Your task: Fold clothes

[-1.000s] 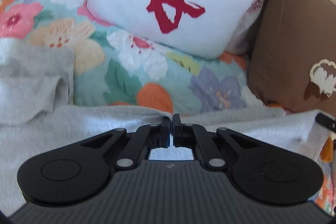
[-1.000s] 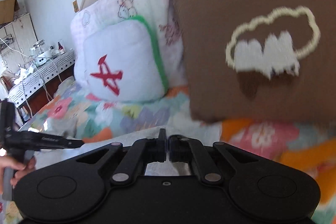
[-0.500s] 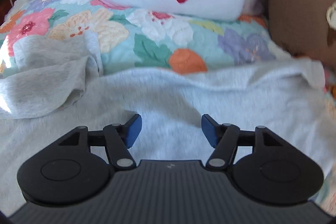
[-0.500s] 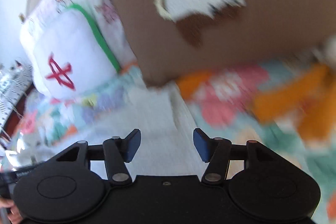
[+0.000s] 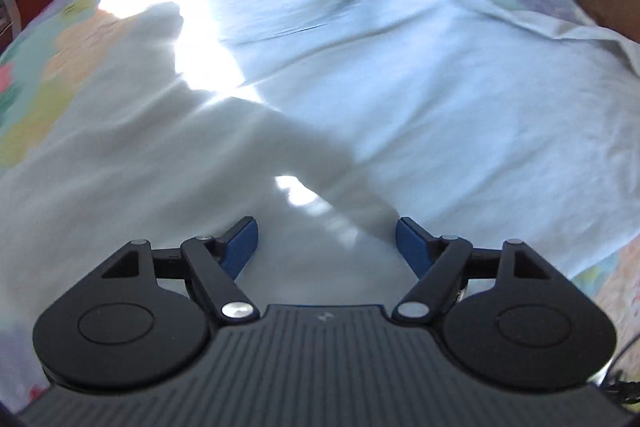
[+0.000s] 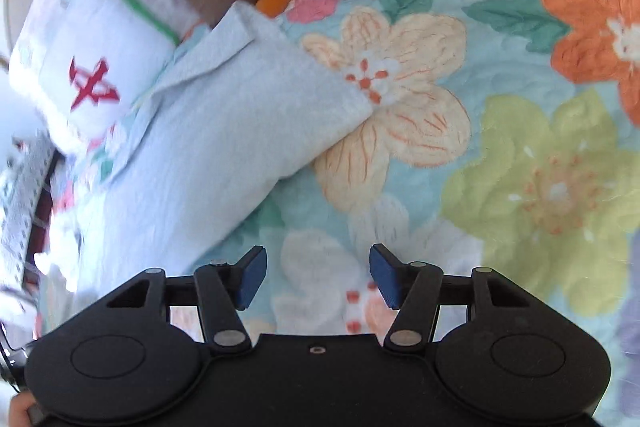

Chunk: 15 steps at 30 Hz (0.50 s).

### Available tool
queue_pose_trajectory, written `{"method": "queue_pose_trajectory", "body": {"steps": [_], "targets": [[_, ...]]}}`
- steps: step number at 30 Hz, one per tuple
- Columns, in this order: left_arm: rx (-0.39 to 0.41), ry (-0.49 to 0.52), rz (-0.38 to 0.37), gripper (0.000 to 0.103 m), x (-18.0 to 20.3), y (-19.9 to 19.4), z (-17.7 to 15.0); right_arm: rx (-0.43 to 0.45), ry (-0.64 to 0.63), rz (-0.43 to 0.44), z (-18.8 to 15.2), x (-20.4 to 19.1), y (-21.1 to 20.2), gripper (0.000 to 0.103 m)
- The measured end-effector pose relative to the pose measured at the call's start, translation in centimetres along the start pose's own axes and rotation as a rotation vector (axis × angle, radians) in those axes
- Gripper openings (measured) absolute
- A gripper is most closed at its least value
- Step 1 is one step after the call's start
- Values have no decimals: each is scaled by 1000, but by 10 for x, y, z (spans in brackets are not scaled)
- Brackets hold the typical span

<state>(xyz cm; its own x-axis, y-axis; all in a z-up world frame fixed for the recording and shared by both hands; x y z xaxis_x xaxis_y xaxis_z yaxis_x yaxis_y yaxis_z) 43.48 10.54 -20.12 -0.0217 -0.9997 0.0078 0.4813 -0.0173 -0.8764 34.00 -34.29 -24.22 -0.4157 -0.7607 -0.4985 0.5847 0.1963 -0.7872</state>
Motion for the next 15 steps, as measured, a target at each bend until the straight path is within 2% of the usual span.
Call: {"method": "queue_pose_trajectory", "body": {"steps": [3, 5, 8, 11, 15], "targets": [[-17, -80, 34, 76, -33, -19, -17, -5, -73, 40, 1, -18, -21, 63], [-13, -185, -2, 76, -55, -33, -28, -20, -80, 115, 1, -27, -30, 68], [-51, -369, -7, 78, -86, -45, -53, -10, -53, 187, 1, -36, -25, 76], [-70, -514, -103, 78, -102, -46, -74, 10, -20, 195, -3, -36, -8, 77], [14, -669, -169, 78, -115, -38, -82, 89, 64, 234, 0, -33, 16, 76]]}}
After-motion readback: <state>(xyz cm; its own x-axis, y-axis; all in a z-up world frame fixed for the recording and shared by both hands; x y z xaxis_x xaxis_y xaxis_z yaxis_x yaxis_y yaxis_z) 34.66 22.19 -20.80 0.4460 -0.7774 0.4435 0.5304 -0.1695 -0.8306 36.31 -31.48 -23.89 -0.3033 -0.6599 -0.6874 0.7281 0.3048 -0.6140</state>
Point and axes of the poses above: each gripper's, at about its wrist camera, not at the fingertips, and y roughly the way its jaws point, x to its right, z to its top, the point moved 7 cm from there along y, roughly the way its jaws point, and after that the axes turned 5 degrees about y, right-handed, at the moved point
